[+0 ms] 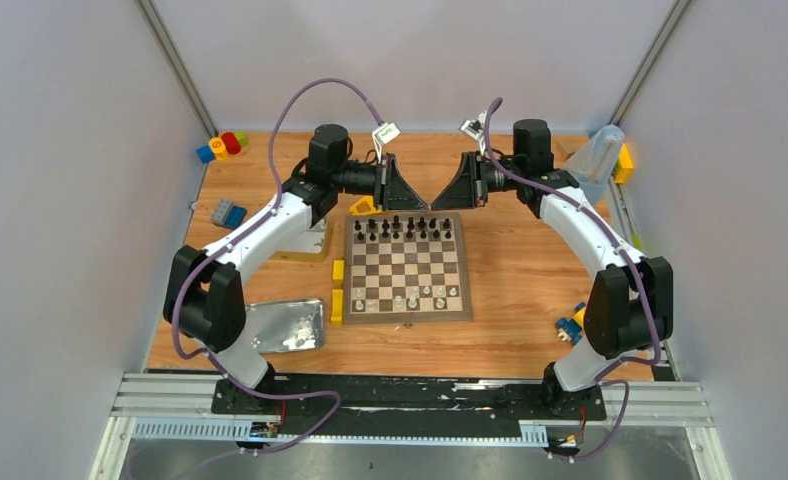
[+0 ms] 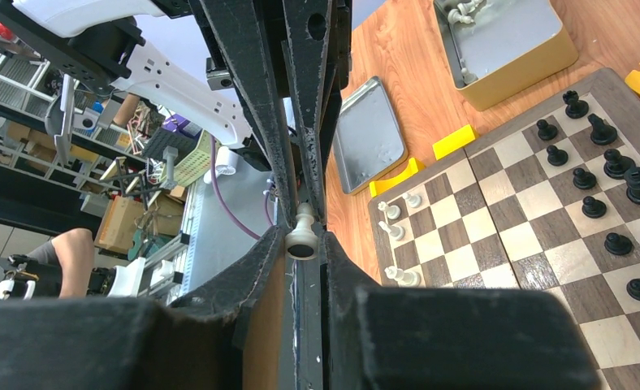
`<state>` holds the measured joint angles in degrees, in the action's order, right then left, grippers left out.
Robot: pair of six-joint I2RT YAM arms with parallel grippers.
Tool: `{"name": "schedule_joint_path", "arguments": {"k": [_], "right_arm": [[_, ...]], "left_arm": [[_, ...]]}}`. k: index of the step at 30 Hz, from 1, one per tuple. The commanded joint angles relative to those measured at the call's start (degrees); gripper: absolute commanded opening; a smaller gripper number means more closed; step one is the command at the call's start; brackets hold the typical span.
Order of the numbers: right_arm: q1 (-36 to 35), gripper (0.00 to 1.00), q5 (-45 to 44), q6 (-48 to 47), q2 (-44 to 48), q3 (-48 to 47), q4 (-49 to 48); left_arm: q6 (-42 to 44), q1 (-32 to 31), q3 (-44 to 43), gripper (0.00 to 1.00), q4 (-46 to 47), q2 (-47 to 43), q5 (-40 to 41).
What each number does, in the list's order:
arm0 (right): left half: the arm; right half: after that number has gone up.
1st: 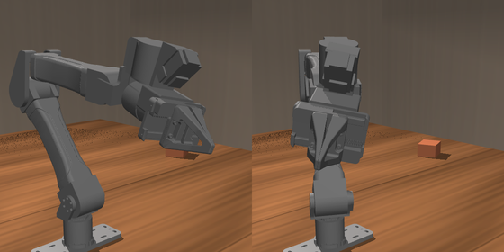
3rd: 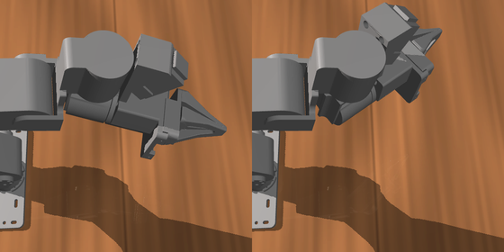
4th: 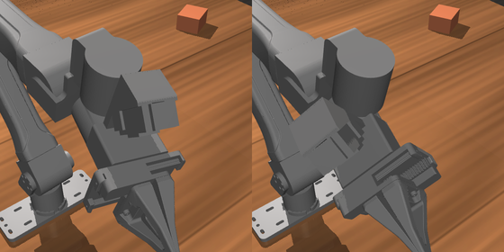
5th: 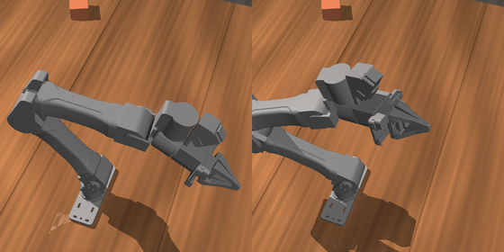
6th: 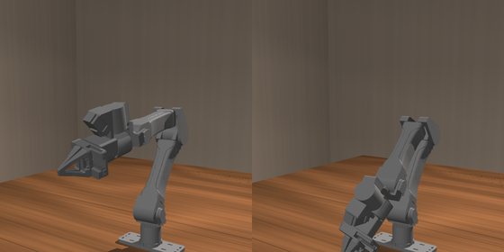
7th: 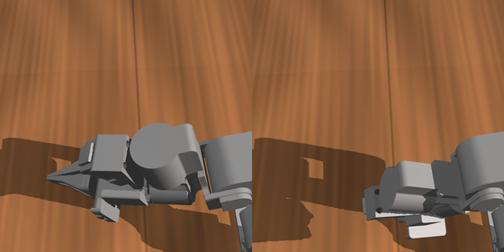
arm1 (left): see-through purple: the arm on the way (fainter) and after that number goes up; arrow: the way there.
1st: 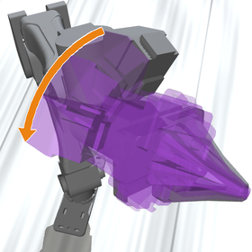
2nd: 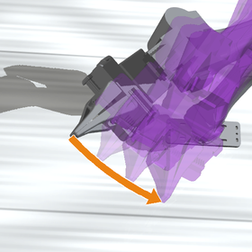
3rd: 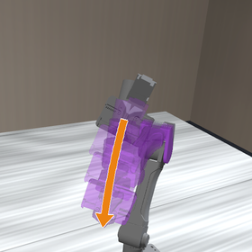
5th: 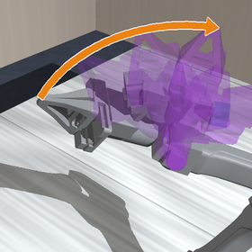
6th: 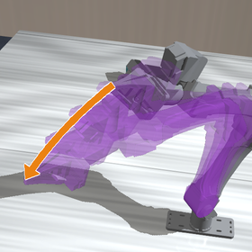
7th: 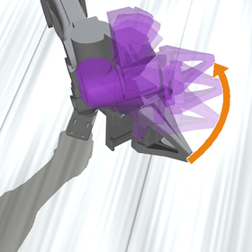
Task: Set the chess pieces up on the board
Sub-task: Place the chess piece on the chessboard.
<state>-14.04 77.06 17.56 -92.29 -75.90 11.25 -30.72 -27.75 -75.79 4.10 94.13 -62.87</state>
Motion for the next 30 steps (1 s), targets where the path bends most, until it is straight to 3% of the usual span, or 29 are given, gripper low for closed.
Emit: {"name": "schedule_joint_path", "arguments": {"k": [1,8,10,15,18,21,25,30], "right_arm": [[0.18,0.16,0.09,-0.33,-0.27,0.38,-2.28],[1.2,0.54,-0.85,-1.24,1.06,0.66,-1.87],[2.23,0.59,-0.64,-1.44,1.71,0.79,-1.61],[6.5,0.63,-0.56,-4.12,4.59,2.01,-0.04],[10.15,0.63,-1.72,-7.66,7.43,3.88,1.68],[13.36,0.62,-2.37,-11.74,9.47,5.86,4.29],[18.02,0.61,-2.65,-15.11,11.91,9.47,5.92],[20.16,0.61,-3.92,-18.53,15.01,13.26,6.89]], "left_arm": [[-0.11,-0.47,-0.4,0.07,2.87,-0.18,-2.09],[10.43,-0.42,-1.55,0.0,-7.45,-2.71,0.5],[15.51,-0.43,-2.15,0.0,-13.01,-3.76,1.92],[35.84,-0.47,-5.85,0.0,-34.65,-5.15,8.89],[45.0,-0.73,-7.65,0.01,-47.74,-5.55,17.85],[52.69,-2.07,-7.78,0.01,-54.91,-6.23,28.81],[56.69,-6.68,-6.83,0.01,-61.5,-5.67,42.46],[54.99,-10.97,-8.48,0.02,-65.07,-1.7,49.82]]}}
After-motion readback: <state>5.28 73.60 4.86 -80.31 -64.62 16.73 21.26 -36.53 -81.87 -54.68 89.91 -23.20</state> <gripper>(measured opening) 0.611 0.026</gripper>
